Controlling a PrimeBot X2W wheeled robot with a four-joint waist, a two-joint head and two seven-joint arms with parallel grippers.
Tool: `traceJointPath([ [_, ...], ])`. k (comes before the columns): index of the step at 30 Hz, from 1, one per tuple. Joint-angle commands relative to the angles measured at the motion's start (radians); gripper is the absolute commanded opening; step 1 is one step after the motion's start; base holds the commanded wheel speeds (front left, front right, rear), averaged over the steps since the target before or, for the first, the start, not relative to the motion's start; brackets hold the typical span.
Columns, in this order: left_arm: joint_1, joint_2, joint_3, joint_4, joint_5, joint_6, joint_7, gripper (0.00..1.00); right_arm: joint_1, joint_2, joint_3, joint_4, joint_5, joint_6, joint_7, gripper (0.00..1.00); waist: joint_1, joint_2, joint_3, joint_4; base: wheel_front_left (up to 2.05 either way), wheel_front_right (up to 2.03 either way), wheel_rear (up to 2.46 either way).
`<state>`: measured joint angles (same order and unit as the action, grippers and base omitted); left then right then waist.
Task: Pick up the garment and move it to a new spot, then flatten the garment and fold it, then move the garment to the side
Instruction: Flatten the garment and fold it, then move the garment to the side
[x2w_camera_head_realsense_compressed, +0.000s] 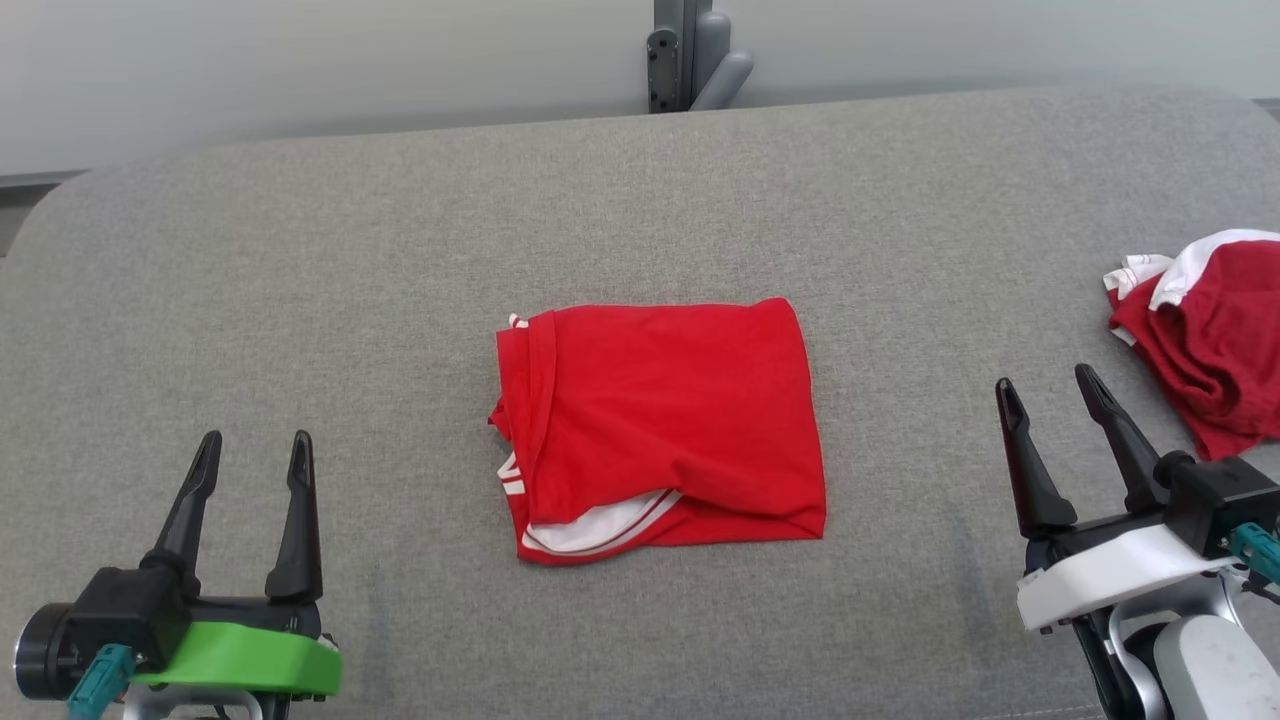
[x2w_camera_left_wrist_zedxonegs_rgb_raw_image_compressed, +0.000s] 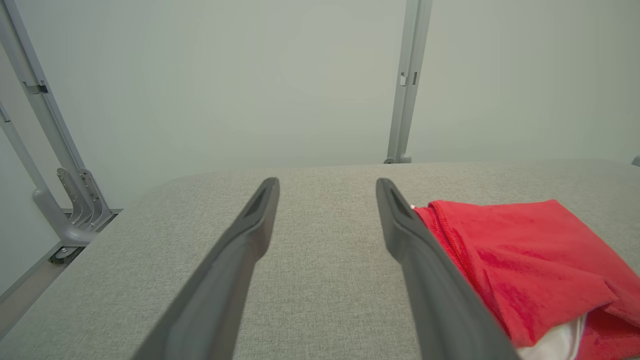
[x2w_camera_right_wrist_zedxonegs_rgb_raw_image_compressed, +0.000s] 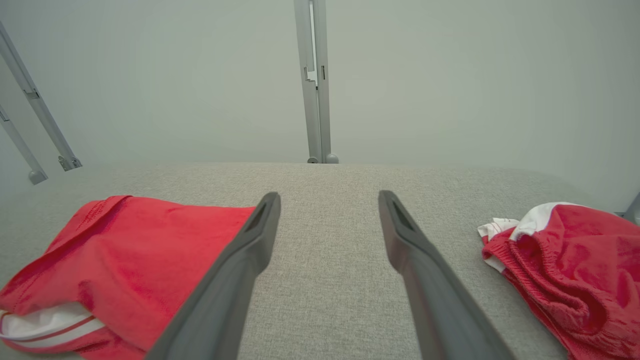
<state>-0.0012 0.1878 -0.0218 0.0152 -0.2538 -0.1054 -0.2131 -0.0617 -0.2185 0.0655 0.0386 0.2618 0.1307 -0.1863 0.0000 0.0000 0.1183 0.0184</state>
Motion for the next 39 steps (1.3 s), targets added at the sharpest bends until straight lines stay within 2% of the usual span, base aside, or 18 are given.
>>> traceJointPath([
  [1,0.018,0.008,-0.001,-0.006,-0.004,0.006,0.005,1.00,0.016,0.000,-0.004,-0.003,0.002,0.000,0.003,1.00,0.0000,0.0000,-0.026,-0.002,0.00,0.00,0.00],
  [15,0.070,0.020,-0.021,-0.048,-0.008,0.018,0.055,1.00,0.069,0.008,-0.033,-0.025,-0.008,0.000,0.030,1.00,0.0000,0.0000,-0.073,-0.014,0.00,0.00,0.00],
  [39,0.062,0.027,-0.029,-0.056,-0.022,0.040,0.051,1.00,0.062,0.014,-0.040,-0.033,0.006,0.000,0.022,1.00,0.0000,0.0000,-0.071,-0.013,0.00,0.00,0.00],
])
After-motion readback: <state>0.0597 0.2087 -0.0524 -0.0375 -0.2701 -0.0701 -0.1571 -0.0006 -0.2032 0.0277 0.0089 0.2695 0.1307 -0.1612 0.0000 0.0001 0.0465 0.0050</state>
